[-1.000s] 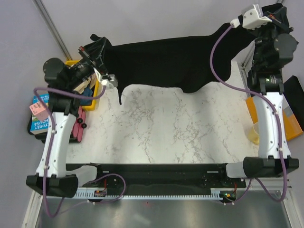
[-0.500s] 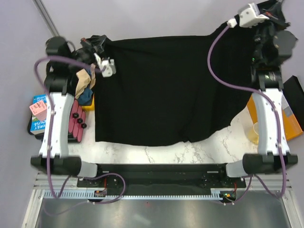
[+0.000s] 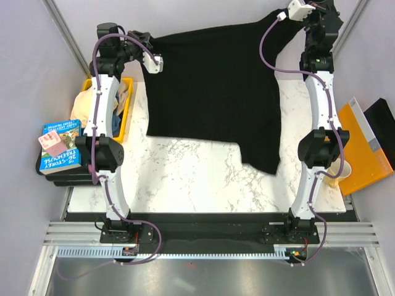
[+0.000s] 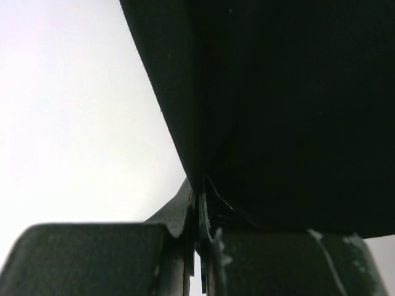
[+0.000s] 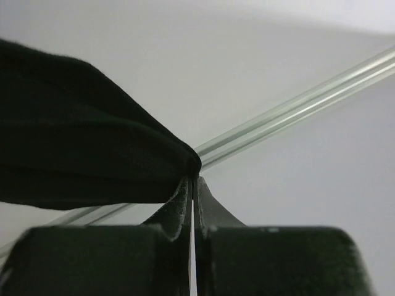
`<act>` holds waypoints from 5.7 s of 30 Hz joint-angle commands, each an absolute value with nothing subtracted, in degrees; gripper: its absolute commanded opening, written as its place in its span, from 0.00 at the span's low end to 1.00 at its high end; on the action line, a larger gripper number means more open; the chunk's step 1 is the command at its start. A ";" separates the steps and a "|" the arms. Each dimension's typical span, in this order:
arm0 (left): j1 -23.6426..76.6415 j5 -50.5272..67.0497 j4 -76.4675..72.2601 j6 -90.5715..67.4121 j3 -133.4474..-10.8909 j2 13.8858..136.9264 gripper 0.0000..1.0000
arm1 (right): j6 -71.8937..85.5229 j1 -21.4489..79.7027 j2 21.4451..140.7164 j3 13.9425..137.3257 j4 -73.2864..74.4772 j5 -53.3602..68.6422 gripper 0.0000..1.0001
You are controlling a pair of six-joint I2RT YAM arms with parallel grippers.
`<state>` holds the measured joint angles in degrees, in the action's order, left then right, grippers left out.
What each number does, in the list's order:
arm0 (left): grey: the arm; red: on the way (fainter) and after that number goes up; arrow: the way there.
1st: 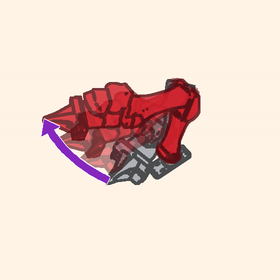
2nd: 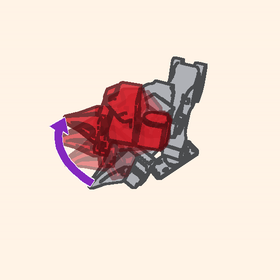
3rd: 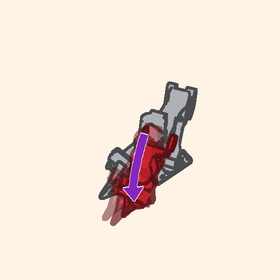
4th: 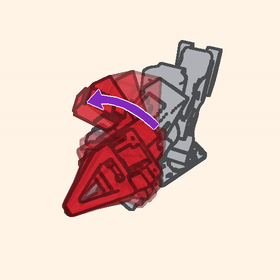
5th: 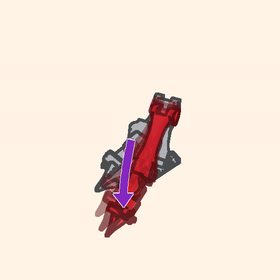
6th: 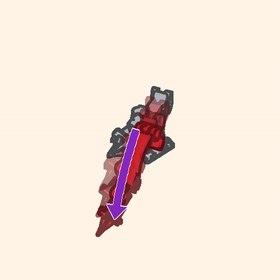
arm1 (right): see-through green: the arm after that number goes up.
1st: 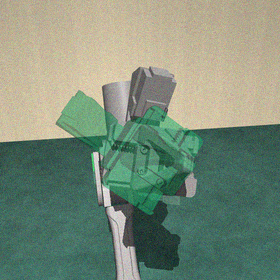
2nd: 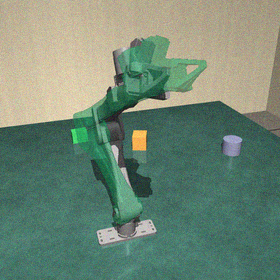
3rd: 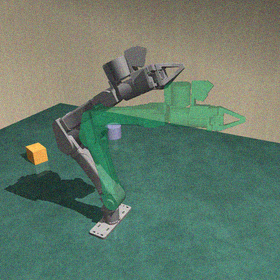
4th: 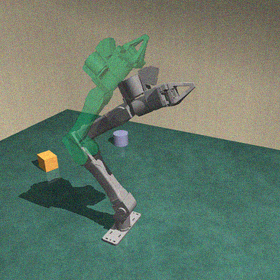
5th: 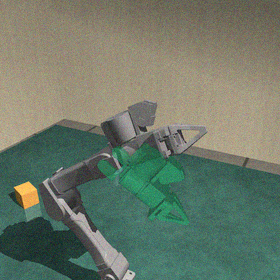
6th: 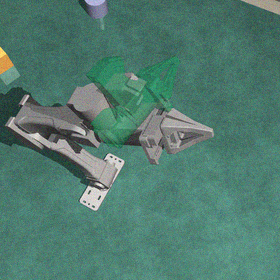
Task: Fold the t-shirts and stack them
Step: Flatten out the tshirt, then fold the flattened tshirt in 1/3 of the way
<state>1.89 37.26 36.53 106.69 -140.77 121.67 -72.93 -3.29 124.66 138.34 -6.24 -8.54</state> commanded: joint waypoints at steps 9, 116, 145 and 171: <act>2.11 34.01 0.28 96.32 -109.19 94.84 0.02 | -73.74 -6.68 98.45 121.33 -17.93 -6.60 0.00; 4.13 4.39 78.93 141.42 -71.10 95.10 0.02 | -77.26 14.06 103.97 74.36 2.73 7.47 0.00; 6.59 0.18 78.49 137.11 -71.19 98.00 0.02 | -75.85 15.47 107.84 75.85 -3.43 6.68 0.00; 9.23 12.84 85.87 122.24 -84.43 94.50 0.44 | -80.22 8.09 95.99 77.62 41.03 5.89 0.67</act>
<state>8.19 7.77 73.89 112.81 -92.53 100.12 -72.07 9.30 102.30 77.87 21.52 0.30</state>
